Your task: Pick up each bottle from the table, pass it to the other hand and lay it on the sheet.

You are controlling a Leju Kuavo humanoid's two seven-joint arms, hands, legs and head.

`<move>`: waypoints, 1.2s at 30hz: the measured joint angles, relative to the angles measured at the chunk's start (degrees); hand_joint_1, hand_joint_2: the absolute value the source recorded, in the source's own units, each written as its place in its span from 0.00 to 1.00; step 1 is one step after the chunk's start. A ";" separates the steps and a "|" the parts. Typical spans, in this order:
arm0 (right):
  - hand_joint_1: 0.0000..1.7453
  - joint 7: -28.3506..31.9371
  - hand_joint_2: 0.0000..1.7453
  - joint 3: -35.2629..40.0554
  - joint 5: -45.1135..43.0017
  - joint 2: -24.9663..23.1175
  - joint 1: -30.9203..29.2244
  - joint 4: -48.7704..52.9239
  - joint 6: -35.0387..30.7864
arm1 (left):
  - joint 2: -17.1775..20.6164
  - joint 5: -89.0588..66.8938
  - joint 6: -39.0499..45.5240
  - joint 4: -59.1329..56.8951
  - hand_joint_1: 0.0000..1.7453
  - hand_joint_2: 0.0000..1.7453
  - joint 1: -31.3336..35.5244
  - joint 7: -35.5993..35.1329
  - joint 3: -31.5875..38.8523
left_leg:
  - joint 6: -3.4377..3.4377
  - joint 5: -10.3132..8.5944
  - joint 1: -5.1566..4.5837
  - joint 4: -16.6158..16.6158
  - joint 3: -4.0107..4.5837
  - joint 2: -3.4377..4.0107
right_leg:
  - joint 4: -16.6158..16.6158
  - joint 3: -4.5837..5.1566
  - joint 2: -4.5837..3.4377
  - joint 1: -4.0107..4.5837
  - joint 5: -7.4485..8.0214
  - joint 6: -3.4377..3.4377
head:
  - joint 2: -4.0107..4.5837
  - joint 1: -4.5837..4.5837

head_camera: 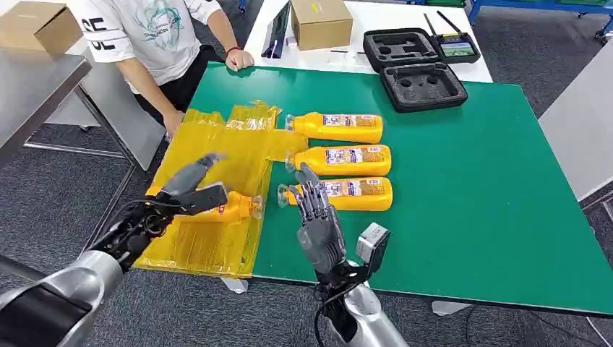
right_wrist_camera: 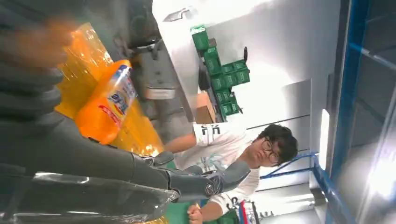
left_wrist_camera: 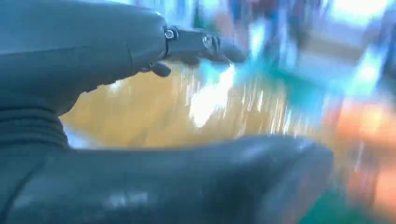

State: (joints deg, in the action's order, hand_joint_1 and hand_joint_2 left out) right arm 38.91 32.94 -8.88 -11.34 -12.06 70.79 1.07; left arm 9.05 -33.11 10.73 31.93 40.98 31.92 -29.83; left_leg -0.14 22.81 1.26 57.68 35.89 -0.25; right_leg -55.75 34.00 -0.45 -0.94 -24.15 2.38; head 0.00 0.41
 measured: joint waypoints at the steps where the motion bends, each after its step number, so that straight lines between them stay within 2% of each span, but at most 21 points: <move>1: 0.00 0.00 1.00 0.15 0.04 -0.02 0.05 0.00 0.00 | -0.66 -0.51 8.04 1.09 0.00 0.00 -0.69 1.46 0.95 | 0.00 0.00 0.00 0.00 0.02 -0.01 | 0.00 0.01 -0.01 0.00 0.00 0.00 | 0.00 0.04; 3: 0.00 0.02 1.00 0.43 0.20 -0.02 0.04 -0.02 0.00 | -1.76 -0.08 19.77 2.84 0.00 0.00 -1.63 4.17 2.68 | 0.00 0.01 0.00 0.00 0.03 0.00 | 0.00 0.02 -0.02 0.00 0.00 0.00 | 0.00 0.00; 5: 0.00 0.26 1.00 1.09 0.92 -0.02 0.04 -0.02 0.00 | -3.39 -2.40 26.75 5.84 0.00 0.00 -3.07 6.50 6.29 | 0.00 0.02 -0.01 0.00 0.03 0.01 | 0.01 0.06 -0.03 -0.01 0.00 0.00 | 0.00 0.02; 8: 0.00 0.77 1.00 2.08 2.17 0.02 -0.06 -0.11 -0.68 | -5.77 -12.97 27.15 15.47 0.00 0.00 -6.63 8.12 16.71 | 0.00 0.01 0.00 0.00 0.13 0.04 | 0.01 0.17 -0.03 0.00 0.00 0.00 | 0.00 0.04; 12: 0.00 0.57 1.00 2.86 6.74 0.54 -0.80 -0.11 -4.14 | -8.76 -9.98 27.15 25.26 0.00 0.00 -8.57 7.96 26.69 | 0.00 0.03 0.00 0.00 0.13 0.14 | 0.01 0.19 -0.12 0.00 0.01 0.00 | 0.00 0.05; 15: 0.00 -3.81 1.00 2.88 17.40 1.90 -2.18 -0.11 -10.17 | -9.62 -3.42 27.15 29.36 0.00 0.00 -10.54 7.99 29.90 | 0.00 0.02 0.00 0.00 0.12 0.08 | 0.01 0.17 -0.09 0.01 0.01 0.00 | 0.00 0.02; 19: 0.00 -13.54 1.00 1.83 36.54 5.36 -4.97 -0.46 -16.92 | -9.35 16.85 26.95 30.89 0.00 0.00 -14.62 7.96 29.85 | 0.00 0.02 -0.01 0.00 0.12 0.06 | 0.01 0.14 -0.09 -0.01 0.01 0.01 | 0.00 0.00; 20: 0.00 -15.31 1.00 0.92 40.26 6.27 -5.69 -0.81 -18.33 | -8.98 20.68 26.69 31.46 0.00 1.00 -16.05 7.96 29.40 | 0.00 0.02 -0.04 0.00 0.13 0.06 | 0.01 0.14 -0.08 -0.04 0.01 0.01 | 0.00 0.04; 25: 0.00 -20.99 1.00 -3.68 52.75 11.30 -11.28 -5.18 -20.72 | -8.30 30.82 24.44 34.85 0.00 1.00 -23.94 8.18 28.54 | -0.03 0.02 -0.11 0.03 0.16 0.02 | 0.04 0.14 0.00 -0.11 0.01 0.04 | 0.00 -0.04; 31: 0.00 -22.53 1.00 -6.71 57.29 16.07 -16.16 -12.14 -19.91 | -7.89 32.69 24.02 38.50 0.00 1.00 -30.09 8.23 28.39 | -0.04 0.04 -0.09 0.03 0.19 0.01 | 0.04 0.17 0.03 -0.08 0.02 0.05 | 0.00 0.04; 36: 0.00 -23.15 1.00 -7.26 58.93 17.60 -18.05 -16.50 -19.58 | -7.84 32.93 23.78 39.85 0.00 1.00 -31.85 8.23 28.39 | -0.04 0.04 -0.05 0.02 0.19 0.00 | 0.04 0.17 0.02 -0.03 0.02 0.05 | 0.00 0.04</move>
State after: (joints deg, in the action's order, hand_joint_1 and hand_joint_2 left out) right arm 15.76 25.68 50.05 6.25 -30.11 54.29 -18.51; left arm 1.20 -0.17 34.51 71.78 9.13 40.15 -1.44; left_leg -0.17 22.84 1.21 57.70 36.08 -0.24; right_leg -55.72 34.17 -0.44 -0.97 -24.13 2.43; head 0.00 0.46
